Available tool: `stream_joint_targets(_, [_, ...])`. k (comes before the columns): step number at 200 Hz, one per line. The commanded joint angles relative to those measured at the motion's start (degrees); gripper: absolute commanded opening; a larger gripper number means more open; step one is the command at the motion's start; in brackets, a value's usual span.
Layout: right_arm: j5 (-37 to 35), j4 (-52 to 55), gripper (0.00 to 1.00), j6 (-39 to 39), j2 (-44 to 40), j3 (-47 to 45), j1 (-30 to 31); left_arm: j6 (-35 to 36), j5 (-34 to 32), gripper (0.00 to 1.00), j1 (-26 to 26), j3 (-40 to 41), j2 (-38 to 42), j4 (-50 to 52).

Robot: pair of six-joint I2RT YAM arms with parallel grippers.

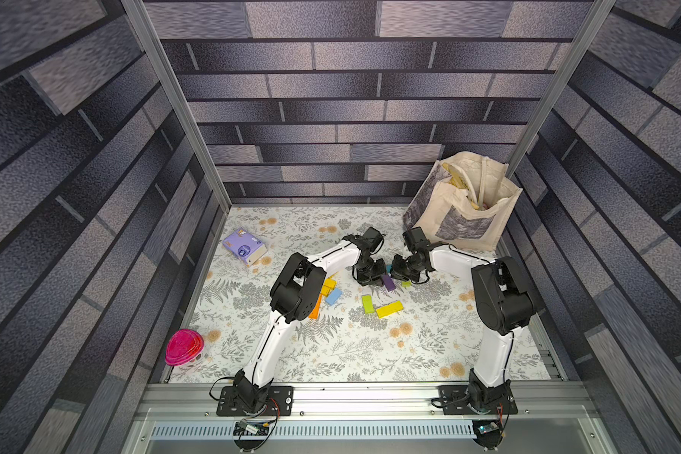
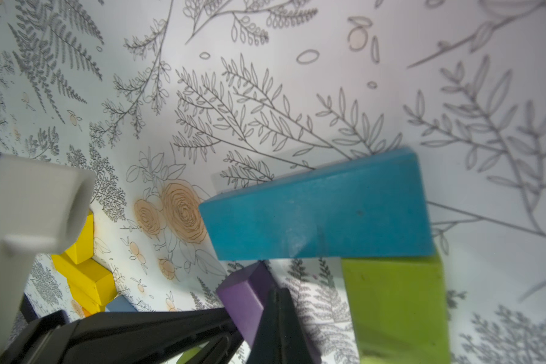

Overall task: Assemble the letter p with building blocks
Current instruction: Assemble the building block at the center of the board.

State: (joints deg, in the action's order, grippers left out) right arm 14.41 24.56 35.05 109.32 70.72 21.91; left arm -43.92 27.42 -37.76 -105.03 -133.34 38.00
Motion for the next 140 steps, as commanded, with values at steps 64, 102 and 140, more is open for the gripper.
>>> stream_joint_targets(64, [-0.09, -0.06, 0.0, 3.42, -12.88, -13.51, 0.81, -0.8, -2.33, 0.0, 1.17, 2.73, 0.77, 0.13])
stream_joint_targets(102, [1.28, -3.65, 0.0, 5.42, -12.34, -17.13, 1.49, -1.04, -2.46, 0.0, 1.48, 2.82, 0.74, -0.23])
stream_joint_targets(140, [1.31, -8.83, 0.0, 8.42, -10.6, -18.94, 1.69, -1.17, -2.19, 0.0, 1.79, 2.72, 0.37, -0.46])
